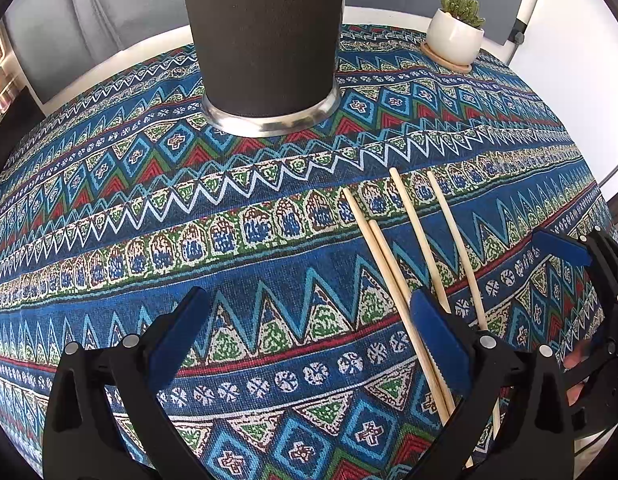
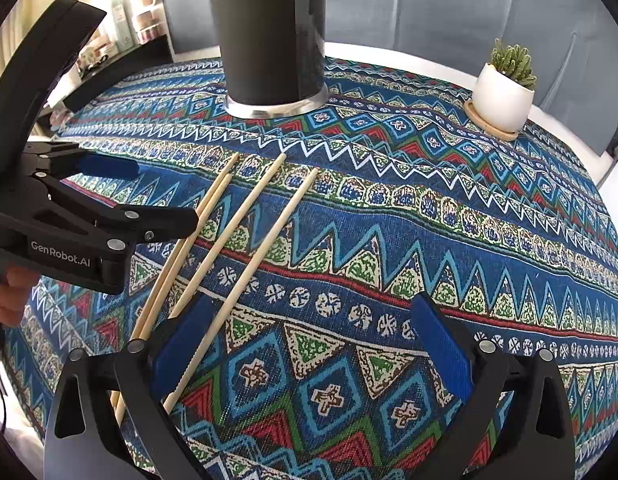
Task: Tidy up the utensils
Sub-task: 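Move both open tools down over the remaining wooden chopsticks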
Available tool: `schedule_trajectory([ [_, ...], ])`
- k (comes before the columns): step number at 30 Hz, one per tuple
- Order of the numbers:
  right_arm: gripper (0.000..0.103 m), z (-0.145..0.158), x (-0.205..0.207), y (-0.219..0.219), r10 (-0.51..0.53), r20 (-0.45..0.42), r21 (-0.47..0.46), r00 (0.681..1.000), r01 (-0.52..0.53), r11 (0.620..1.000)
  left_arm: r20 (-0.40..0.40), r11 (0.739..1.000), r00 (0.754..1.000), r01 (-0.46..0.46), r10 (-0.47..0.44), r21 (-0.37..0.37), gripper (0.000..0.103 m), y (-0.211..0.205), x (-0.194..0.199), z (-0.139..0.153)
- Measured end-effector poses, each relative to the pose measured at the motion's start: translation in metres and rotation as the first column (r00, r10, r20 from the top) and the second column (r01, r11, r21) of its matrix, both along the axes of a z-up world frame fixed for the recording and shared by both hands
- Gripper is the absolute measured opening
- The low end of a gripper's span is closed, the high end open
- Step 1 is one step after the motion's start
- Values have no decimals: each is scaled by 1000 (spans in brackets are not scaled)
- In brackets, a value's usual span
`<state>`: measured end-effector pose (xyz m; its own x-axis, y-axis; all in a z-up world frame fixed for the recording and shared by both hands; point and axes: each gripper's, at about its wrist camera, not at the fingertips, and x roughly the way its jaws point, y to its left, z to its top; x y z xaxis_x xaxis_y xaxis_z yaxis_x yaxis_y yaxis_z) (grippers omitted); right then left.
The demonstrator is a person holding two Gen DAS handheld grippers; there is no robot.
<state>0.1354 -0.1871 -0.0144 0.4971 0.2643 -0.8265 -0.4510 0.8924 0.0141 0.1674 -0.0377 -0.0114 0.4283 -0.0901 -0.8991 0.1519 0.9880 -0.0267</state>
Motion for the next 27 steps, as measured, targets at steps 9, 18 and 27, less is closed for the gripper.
schedule_trajectory([
  [9,95,0,-8,-10,11,-4,0,1000,-11,1000,-8,1000,1000,-11,11,4,98,-5,-21,2],
  [18,95,0,-10,-15,22,3,4,1000,-22,1000,32,999,999,14,-15,49,99,-19,-12,-3],
  [27,95,-1,-12,-16,28,15,12,999,-29,1000,-35,1000,999,-15,14,-28,97,0,-15,4],
])
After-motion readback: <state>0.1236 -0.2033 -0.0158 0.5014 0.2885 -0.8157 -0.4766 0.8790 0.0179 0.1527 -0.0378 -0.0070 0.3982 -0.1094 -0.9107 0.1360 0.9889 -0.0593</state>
